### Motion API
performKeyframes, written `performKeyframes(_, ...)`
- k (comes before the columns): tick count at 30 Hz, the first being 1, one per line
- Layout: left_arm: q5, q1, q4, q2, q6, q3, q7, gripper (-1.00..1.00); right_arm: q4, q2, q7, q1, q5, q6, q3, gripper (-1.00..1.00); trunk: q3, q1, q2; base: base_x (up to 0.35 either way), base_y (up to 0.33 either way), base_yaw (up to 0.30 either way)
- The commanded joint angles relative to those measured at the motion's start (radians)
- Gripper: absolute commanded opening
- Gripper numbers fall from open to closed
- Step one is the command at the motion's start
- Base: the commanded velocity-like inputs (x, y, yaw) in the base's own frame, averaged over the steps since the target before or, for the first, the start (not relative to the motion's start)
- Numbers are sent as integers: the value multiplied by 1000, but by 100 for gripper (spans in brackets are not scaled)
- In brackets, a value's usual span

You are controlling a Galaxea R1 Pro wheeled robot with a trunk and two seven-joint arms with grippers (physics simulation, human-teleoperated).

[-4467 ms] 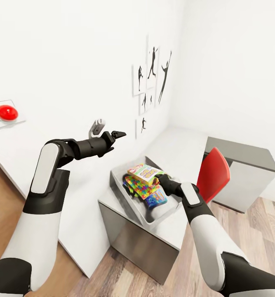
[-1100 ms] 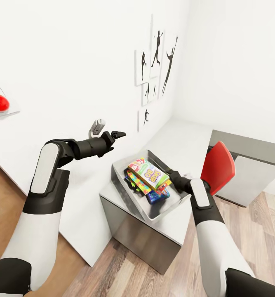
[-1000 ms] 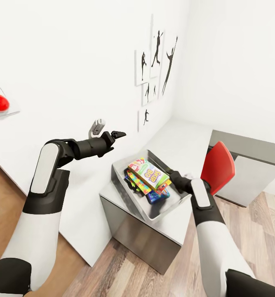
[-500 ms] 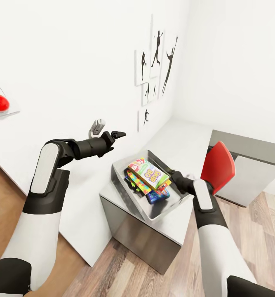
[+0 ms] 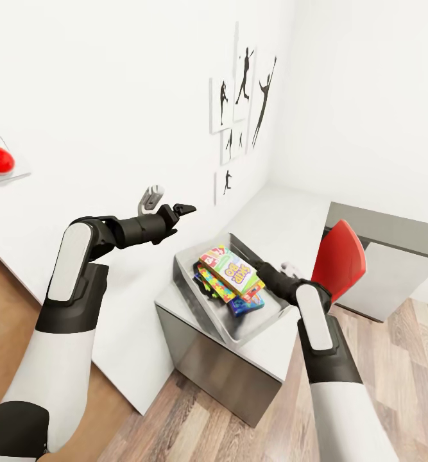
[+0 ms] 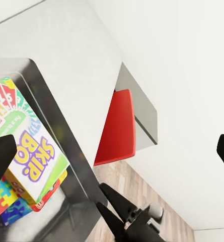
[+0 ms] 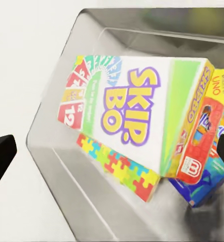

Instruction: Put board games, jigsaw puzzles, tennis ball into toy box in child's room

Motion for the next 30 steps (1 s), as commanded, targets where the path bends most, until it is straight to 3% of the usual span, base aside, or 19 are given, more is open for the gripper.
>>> performKeyframes(1, 9, -1, -1, -1, 1, 1, 10, 100, -45, 1, -9, 19, -10, 4, 23, 100, -2, 1, -2, 0, 0, 0)
performKeyframes(5, 9, -1, -1, -1, 1, 1, 10, 100, -145, 1, -9, 67, -9, 7, 74, 100, -2, 1, -2, 0, 0, 0)
performKeyframes(16, 9, -1, -1, -1, 1, 0, 10, 100, -232, -9, -7, 108, -8, 15, 109, 100, -2, 1, -2, 0, 0, 0)
performKeyframes(21, 9, -1, -1, -2, 1, -1, 10, 100, -243, -45, -5, 112, -9, 18, 114, 100, -2, 1, -2, 0, 0, 0)
performKeyframes(23, 9, -1, -1, -2, 1, -1, 10, 100, -248, -74, 1, 112, -9, 20, 116, 100, -2, 1, -2, 0, 0, 0)
performKeyframes(26, 9, -1, -1, -2, 1, -1, 10, 100, -249, -88, 9, 112, -9, 20, 117, 100, -2, 1, -2, 0, 0, 0)
performKeyframes(30, 9, -1, -1, -2, 1, -1, 10, 100, -252, -128, 49, 112, -9, 21, 118, 100, -2, 1, -2, 0, 0, -4)
